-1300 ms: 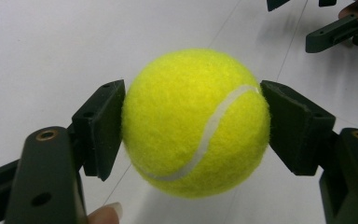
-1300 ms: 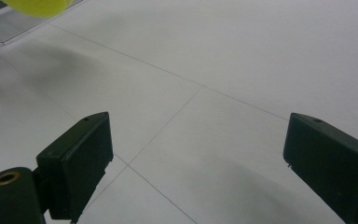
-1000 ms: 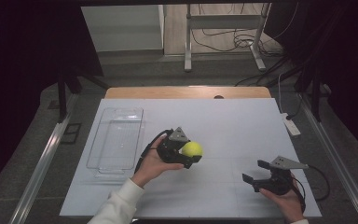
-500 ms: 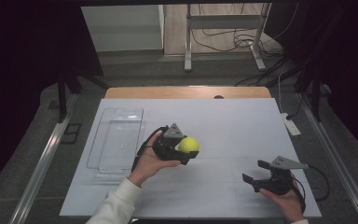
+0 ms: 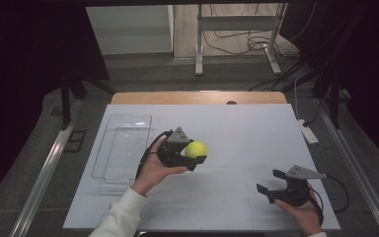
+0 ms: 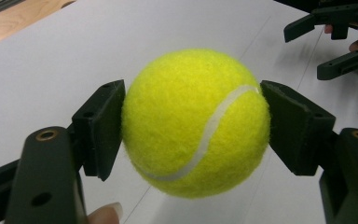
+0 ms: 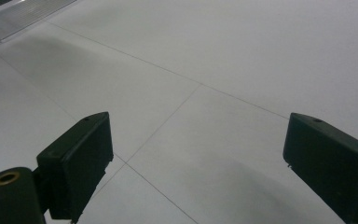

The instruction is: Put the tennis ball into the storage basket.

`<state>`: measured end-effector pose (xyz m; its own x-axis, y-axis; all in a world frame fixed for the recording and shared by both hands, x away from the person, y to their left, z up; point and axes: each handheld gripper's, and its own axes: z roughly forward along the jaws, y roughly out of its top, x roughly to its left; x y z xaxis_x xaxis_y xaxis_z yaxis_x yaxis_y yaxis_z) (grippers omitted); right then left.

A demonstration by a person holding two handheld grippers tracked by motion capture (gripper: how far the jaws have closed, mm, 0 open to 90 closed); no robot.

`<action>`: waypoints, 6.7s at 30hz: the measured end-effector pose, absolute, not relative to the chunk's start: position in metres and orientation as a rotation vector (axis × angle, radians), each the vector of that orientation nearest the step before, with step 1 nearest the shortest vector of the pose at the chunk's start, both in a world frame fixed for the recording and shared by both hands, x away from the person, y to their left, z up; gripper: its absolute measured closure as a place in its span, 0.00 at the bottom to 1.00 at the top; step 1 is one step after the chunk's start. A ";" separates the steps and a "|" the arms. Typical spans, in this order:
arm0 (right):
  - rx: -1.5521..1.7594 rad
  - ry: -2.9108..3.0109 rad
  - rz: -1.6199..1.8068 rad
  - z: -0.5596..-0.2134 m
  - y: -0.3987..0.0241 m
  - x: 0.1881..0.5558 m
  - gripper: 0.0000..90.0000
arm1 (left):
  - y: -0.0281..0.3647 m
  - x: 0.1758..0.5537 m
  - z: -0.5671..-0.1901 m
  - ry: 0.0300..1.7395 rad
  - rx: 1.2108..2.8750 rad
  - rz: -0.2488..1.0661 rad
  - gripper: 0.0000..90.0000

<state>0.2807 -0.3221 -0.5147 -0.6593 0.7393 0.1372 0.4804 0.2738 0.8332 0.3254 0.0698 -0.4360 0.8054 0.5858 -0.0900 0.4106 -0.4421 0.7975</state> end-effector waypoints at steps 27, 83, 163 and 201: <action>1.120 2.270 1.330 -0.515 -0.322 0.281 0.09 | 0.094 0.329 -0.425 0.790 2.037 0.298 0.30; 1.123 2.268 1.325 -0.515 -0.322 0.281 0.09 | 0.132 0.339 -0.420 0.899 1.966 0.360 0.30; 1.125 2.261 1.342 -0.514 -0.323 0.279 0.09 | 0.203 0.360 -0.427 1.169 1.833 0.475 0.30; 1.131 2.260 1.341 -0.514 -0.323 0.279 0.10 | 0.252 0.395 -0.442 1.386 1.823 0.508 0.30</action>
<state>0.2793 -0.3230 -0.5143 -0.6543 0.7423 0.1445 0.4825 0.2627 0.8356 0.3955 0.2522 -0.4416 0.3273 0.9350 -0.1362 0.6256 -0.1065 0.7728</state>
